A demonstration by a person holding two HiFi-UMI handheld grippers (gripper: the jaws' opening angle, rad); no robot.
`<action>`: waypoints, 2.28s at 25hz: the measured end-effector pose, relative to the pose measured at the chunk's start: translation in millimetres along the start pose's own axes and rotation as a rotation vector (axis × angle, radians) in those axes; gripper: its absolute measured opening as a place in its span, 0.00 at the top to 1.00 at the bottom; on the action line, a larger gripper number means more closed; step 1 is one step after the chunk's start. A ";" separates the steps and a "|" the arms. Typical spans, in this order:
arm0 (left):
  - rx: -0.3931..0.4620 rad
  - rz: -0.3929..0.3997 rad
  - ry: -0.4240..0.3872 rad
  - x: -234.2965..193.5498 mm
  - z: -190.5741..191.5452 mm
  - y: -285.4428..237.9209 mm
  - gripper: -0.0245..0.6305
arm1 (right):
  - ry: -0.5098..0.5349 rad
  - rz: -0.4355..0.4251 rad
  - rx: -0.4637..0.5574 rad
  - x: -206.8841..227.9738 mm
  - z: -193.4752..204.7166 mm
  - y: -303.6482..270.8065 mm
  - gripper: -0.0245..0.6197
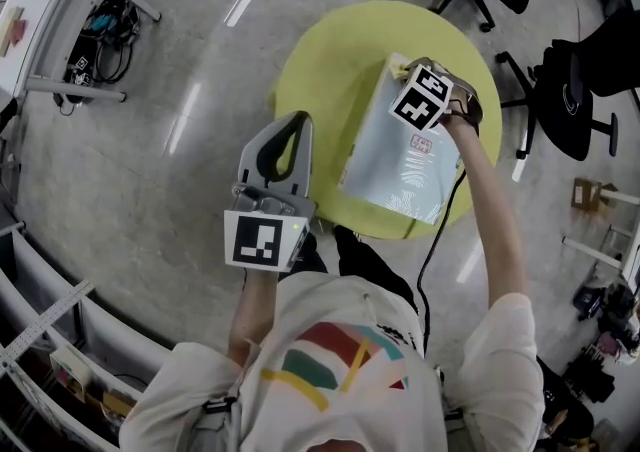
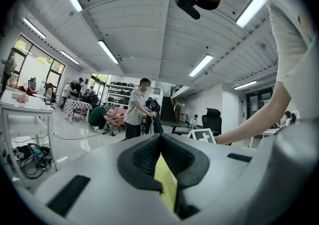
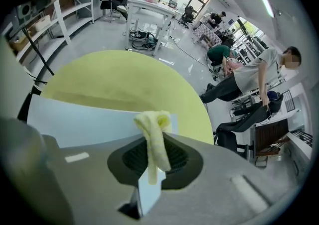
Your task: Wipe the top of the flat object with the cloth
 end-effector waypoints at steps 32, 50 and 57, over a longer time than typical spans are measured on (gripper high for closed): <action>0.053 0.099 -0.077 34.2 -20.2 -7.2 0.94 | 0.188 -0.313 0.100 -244.5 6.2 90.9 0.92; 0.045 0.136 -0.096 44.5 -23.1 -23.1 0.94 | -0.087 -0.217 0.291 -190.1 24.8 117.3 0.92; 0.012 0.181 -0.116 71.9 -16.4 -38.9 0.94 | -0.539 0.110 0.508 -57.2 111.1 122.6 0.92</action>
Point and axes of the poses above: the fingertips, and each gripper's own axes: y backward along the fingers, x to its right, z out of its underside, the point moved 2 cm from there along y, backward along the fingers, and after that the axes turned 12 degrees about -x, right-handed, at the moved point
